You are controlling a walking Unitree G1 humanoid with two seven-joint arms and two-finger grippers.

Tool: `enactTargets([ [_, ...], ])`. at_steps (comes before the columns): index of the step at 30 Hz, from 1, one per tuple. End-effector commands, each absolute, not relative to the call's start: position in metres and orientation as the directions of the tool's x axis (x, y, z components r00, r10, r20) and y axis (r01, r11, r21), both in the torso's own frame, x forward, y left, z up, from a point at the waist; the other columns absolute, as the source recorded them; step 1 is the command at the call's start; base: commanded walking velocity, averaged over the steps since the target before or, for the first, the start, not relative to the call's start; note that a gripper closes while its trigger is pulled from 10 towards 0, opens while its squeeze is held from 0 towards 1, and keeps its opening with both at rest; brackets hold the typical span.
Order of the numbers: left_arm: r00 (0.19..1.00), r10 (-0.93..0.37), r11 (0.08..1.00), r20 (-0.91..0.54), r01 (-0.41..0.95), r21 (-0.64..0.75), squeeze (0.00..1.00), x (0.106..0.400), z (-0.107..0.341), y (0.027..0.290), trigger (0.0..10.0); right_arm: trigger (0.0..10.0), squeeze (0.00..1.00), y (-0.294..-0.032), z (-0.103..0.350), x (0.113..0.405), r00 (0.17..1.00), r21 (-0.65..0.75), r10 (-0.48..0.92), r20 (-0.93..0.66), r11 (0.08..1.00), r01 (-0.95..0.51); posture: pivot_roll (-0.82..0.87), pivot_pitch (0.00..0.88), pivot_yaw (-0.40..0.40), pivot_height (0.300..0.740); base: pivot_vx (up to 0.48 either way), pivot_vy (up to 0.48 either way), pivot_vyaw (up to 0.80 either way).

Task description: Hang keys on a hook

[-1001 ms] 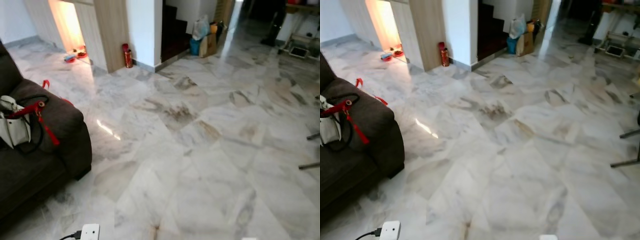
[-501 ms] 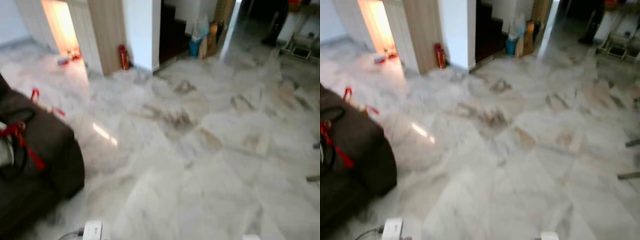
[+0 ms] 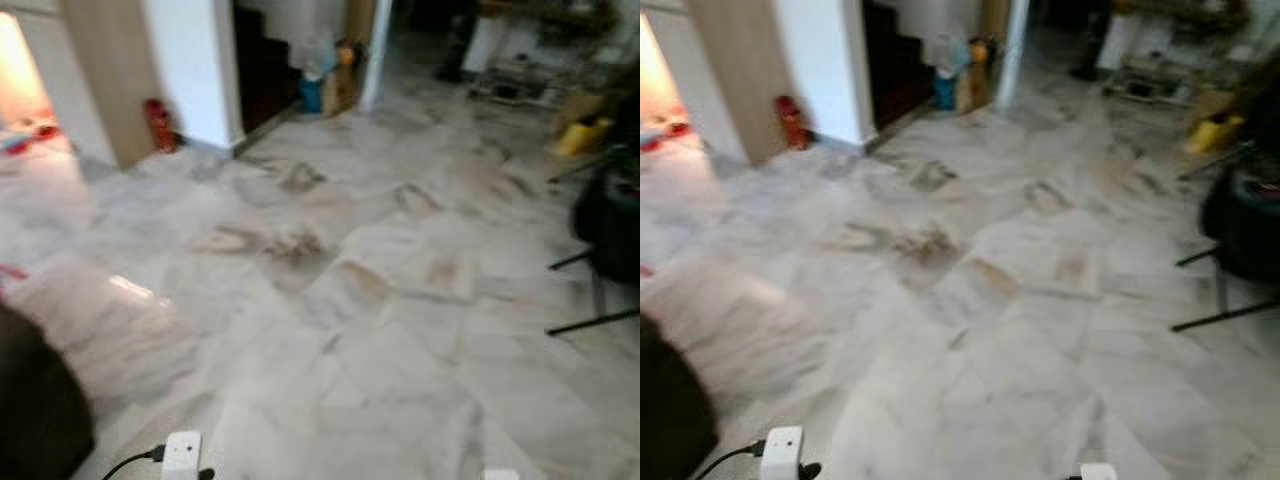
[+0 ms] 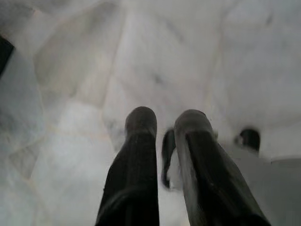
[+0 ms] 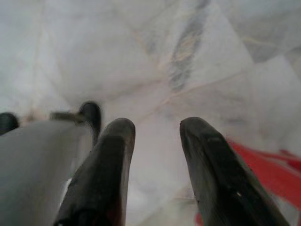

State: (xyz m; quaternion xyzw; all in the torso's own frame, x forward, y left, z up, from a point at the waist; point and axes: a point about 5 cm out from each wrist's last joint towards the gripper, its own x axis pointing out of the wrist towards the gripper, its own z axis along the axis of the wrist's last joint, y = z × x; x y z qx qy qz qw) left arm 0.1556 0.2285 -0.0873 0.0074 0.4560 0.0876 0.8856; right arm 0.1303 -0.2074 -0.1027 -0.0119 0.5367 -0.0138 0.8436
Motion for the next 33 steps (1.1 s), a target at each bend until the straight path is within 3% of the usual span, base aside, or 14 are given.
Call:
enactTargets([
  [1, 0.564, 0.153, 0.986, -0.812, -0.148, 0.084, 0.0, 0.157, -0.088, 0.225, 10.0, 10.0, 0.0, -0.215, -0.102, 0.127, 0.415, -0.056, -0.056, -0.908, 0.998, 0.013, 0.17, 0.0, -0.046, 0.74, 0.0, 0.0, -0.8],
  [33, 0.558, 0.165, 0.986, -0.814, -0.102, 0.13, 0.0, 0.153, -0.087, 0.236, 10.0, 10.0, 0.0, -0.205, -0.106, 0.123, 0.406, -0.031, -0.053, -0.912, 0.998, 0.06, 0.17, 0.0, -0.015, 0.74, 0.0, 0.0, -0.8],
])
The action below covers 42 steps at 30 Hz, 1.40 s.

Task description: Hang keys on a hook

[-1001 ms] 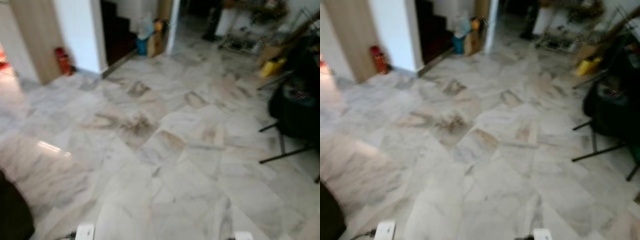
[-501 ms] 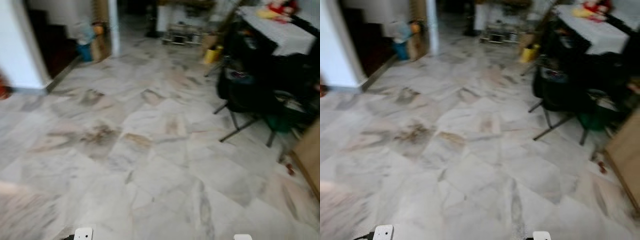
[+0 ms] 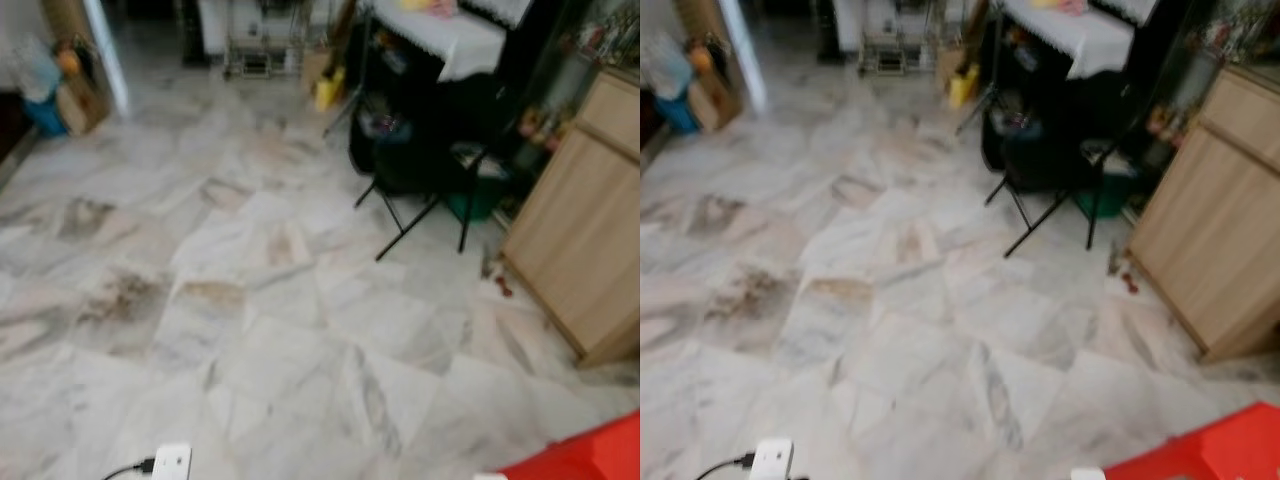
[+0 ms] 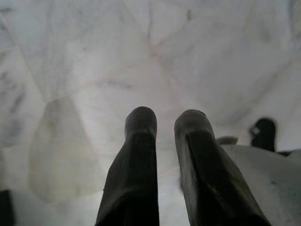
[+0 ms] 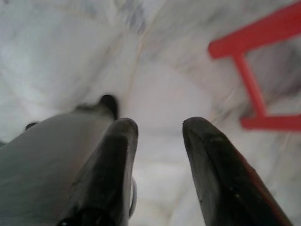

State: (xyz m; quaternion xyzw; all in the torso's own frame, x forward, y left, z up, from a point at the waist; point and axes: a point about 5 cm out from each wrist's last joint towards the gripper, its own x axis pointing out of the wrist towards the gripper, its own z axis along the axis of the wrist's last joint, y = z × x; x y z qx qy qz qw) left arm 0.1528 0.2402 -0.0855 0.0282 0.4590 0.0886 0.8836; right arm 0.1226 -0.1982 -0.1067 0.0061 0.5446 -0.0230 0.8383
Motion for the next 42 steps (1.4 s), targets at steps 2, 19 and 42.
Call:
enactTargets([
  [2, 0.559, 0.168, 0.986, -0.812, -0.098, 0.136, 0.0, 0.154, -0.086, 0.237, 10.0, 10.0, 0.0, -0.203, -0.106, 0.123, 0.405, -0.029, -0.052, -0.913, 0.998, 0.062, 0.17, 0.0, -0.012, 0.74, 0.0, 0.0, -0.8],
  [19, 0.564, 0.161, 0.987, -0.81, -0.068, 0.149, 0.0, 0.159, -0.084, 0.237, 10.0, 10.0, 0.0, -0.207, -0.105, 0.126, 0.412, -0.043, -0.095, -0.906, 0.99, 0.132, 0.2, 0.004, 0.014, 0.74, 0.0, 0.0, -0.8],
  [42, 0.56, 0.16, 0.987, -0.813, -0.085, 0.136, 0.0, 0.155, -0.088, 0.229, 10.0, 10.0, 0.0, -0.215, -0.104, 0.121, 0.405, -0.066, -0.115, -0.907, 0.989, 0.133, 0.18, 0.002, -0.016, 0.74, 0.0, 0.0, -0.8],
])
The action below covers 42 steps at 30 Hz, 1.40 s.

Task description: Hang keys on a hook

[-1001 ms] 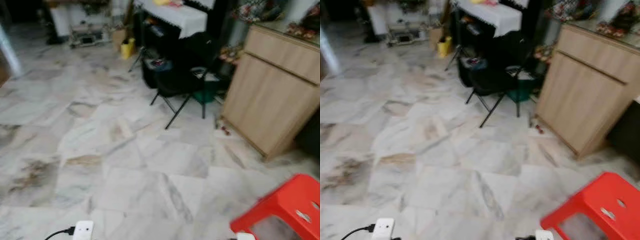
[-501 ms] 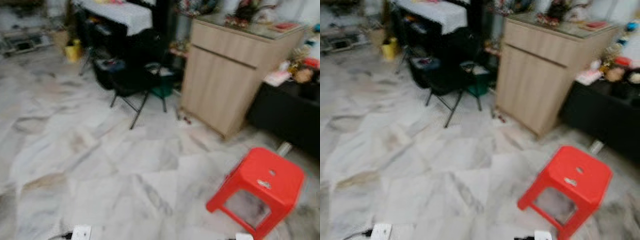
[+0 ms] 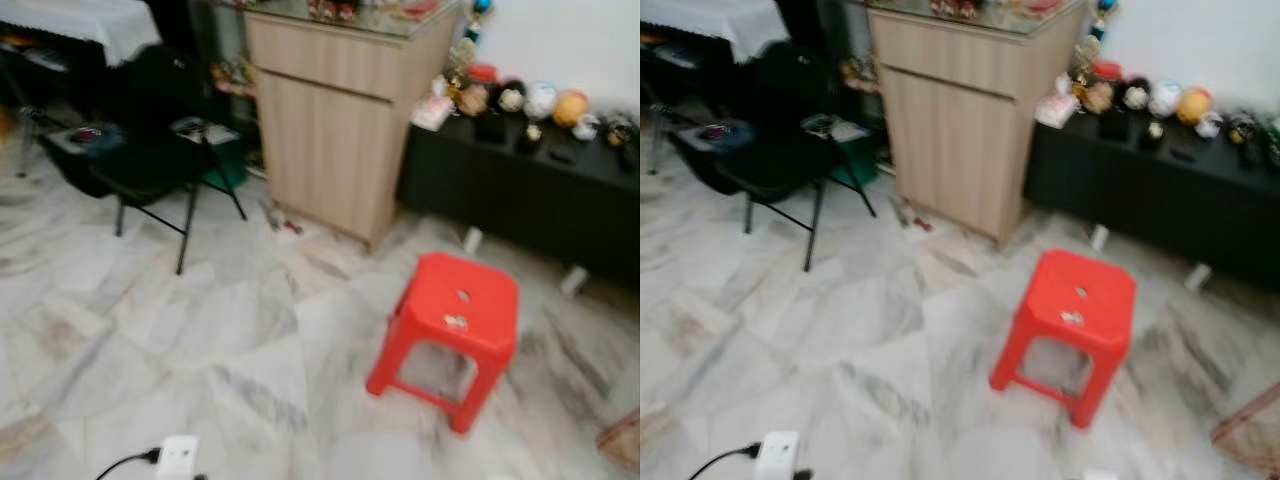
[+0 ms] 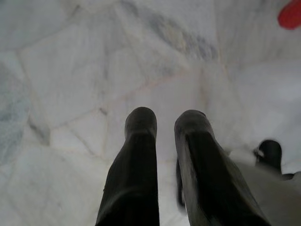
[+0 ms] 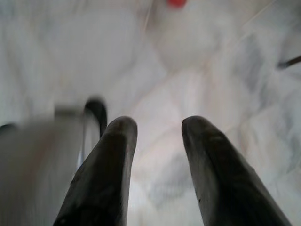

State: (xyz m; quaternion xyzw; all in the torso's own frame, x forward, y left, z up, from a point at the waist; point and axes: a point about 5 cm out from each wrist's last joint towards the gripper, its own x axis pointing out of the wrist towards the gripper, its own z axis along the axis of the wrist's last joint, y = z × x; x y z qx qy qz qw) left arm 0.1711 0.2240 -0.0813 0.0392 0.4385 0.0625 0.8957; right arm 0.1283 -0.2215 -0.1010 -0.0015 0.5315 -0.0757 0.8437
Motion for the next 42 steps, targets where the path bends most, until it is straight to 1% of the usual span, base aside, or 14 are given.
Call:
enactTargets([
  [1, 0.56, 0.159, 0.987, -0.813, -0.084, 0.136, 0.0, 0.1547, -0.0877, 0.2291, 10.0, 10.0, 0.0, -0.2153, -0.1044, 0.1213, 0.406, -0.066, -0.115, -0.907, 0.989, 0.133, 0.18, 0.002, -0.016, 0.74, 0.0, 0.0, -0.8],
  [2, 0.562, 0.16, 0.987, -0.812, -0.088, 0.133, 0.0, 0.1548, -0.0876, 0.229, 10.0, 10.0, 0.0, -0.2154, -0.1043, 0.1216, 0.408, -0.065, -0.114, -0.906, 0.989, 0.134, 0.18, 0.003, -0.017, 0.74, 0.0, 0.0, -0.8],
  [16, 0.569, 0.163, 0.986, -0.806, -0.122, 0.114, 0.0, 0.1561, -0.0875, 0.2267, 10.0, 10.0, 0.0, -0.2178, -0.1031, 0.1236, 0.421, -0.069, -0.126, -0.898, 0.987, 0.148, 0.18, 0.014, -0.028, 0.74, 0.0, 0.0, 0.0],
  [42, 0.57, 0.151, 0.987, -0.807, -0.125, 0.097, 0.0, 0.1576, -0.0873, 0.2253, 10.0, 10.0, 0.0, -0.2185, -0.1024, 0.1253, 0.424, -0.073, -0.128, -0.897, 0.987, 0.144, 0.18, 0.026, -0.031, 0.74, 0.0, 0.0, 0.0],
])
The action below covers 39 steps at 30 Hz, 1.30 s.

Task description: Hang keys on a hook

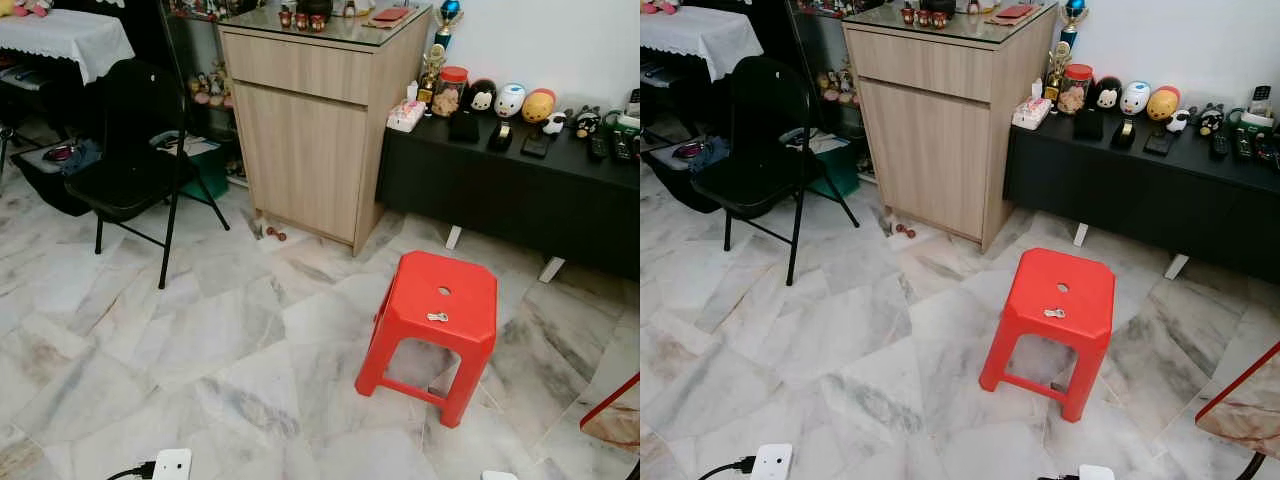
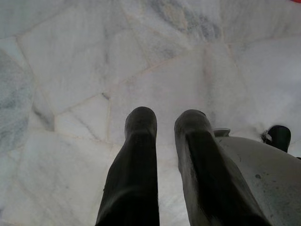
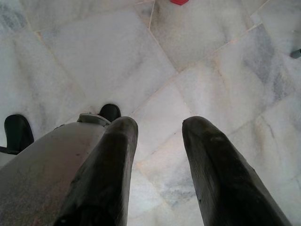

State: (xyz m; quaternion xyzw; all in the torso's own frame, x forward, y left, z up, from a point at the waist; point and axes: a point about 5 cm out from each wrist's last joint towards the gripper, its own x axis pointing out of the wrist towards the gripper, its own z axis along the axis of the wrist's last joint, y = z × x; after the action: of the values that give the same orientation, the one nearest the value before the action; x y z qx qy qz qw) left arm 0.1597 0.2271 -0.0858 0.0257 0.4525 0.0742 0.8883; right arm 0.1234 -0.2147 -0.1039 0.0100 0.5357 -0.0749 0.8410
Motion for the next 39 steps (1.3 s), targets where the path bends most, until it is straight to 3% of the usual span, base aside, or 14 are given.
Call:
enactTargets([
  [1, 0.57, 0.151, 0.988, -0.807, -0.125, 0.096, 0.0, 0.1577, -0.0873, 0.2252, 10.0, 10.0, 0.0, -0.2186, -0.1024, 0.1254, 0.424, -0.073, -0.129, -0.896, 0.987, 0.145, 0.18, 0.026, -0.031, 0.74, 0.0, 0.0, 0.0],
  [11, 0.572, 0.146, 0.988, -0.807, -0.12, 0.094, 0.0, 0.1584, -0.087, 0.2253, 10.0, 10.0, 0.0, -0.2181, -0.1023, 0.126, 0.427, -0.069, -0.126, -0.895, 0.987, 0.147, 0.17, 0.022, -0.028, 0.74, 0.0, 0.0, 0.0],
  [39, 0.572, 0.134, 0.99, -0.809, -0.104, 0.09, 0.0, 0.1583, -0.0872, 0.2245, 10.0, 10.0, 0.0, -0.2181, -0.1024, 0.1257, 0.425, -0.073, -0.126, -0.896, 0.988, 0.139, 0.17, 0.002, -0.026, 0.74, 0.266, 0.0, 0.0],
])
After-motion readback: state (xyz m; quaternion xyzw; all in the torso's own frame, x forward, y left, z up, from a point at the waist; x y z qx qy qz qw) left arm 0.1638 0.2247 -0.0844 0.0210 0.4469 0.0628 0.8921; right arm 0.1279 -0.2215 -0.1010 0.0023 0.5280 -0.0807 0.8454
